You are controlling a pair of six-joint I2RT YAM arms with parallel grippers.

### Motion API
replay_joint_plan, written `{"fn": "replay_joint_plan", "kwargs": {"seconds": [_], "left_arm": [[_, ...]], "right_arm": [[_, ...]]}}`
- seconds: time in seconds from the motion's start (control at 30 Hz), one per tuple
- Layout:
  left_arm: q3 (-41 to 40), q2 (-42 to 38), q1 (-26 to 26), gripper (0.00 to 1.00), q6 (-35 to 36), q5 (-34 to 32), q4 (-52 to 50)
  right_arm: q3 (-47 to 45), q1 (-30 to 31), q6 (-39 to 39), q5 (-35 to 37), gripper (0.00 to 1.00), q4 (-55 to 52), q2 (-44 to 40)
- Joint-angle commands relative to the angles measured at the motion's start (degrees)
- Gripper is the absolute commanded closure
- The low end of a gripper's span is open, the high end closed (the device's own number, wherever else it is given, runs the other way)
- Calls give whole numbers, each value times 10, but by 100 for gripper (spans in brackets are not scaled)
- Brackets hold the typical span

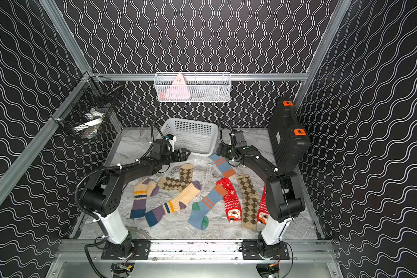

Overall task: Place the socks together as a pair
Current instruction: Move the bin to the center of the board.

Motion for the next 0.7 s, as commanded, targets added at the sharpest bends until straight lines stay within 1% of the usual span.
{"fn": "replay_joint_plan", "kwargs": {"seconds": [0.0,0.1,0.17,0.23,0.27,0.33,0.4,0.47,0.53,0.67], "left_arm": [[-1,3,-12,1,-14,46,45],[-11,-22,-36,1,-4,41,33],[-34,-65,-58,1,8,15,19],[-67,-118,-79,1,14,-31,-7],[-87,-149,-85,1,9,-67,-25],[-135,-209,-87,1,-12,-131,-53],[-187,-268,-88,1,-29,-168,-63],[-234,-319,-87,1,-37,-187,-69],[-261,-351,-88,1,-36,-200,-87],[-293,-384,-88,1,-34,-205,-110]], "right_arm": [[10,0,4,-8,13,-13,3],[25,3,17,-27,16,-6,18],[40,9,26,-22,18,-2,33],[55,12,34,-15,19,4,53],[67,14,39,-12,19,3,66],[88,16,46,-2,21,-2,93],[107,17,51,5,22,-4,116],[125,18,54,12,25,-6,137],[140,18,55,17,29,-8,151],[167,18,55,20,40,-14,179]]}}
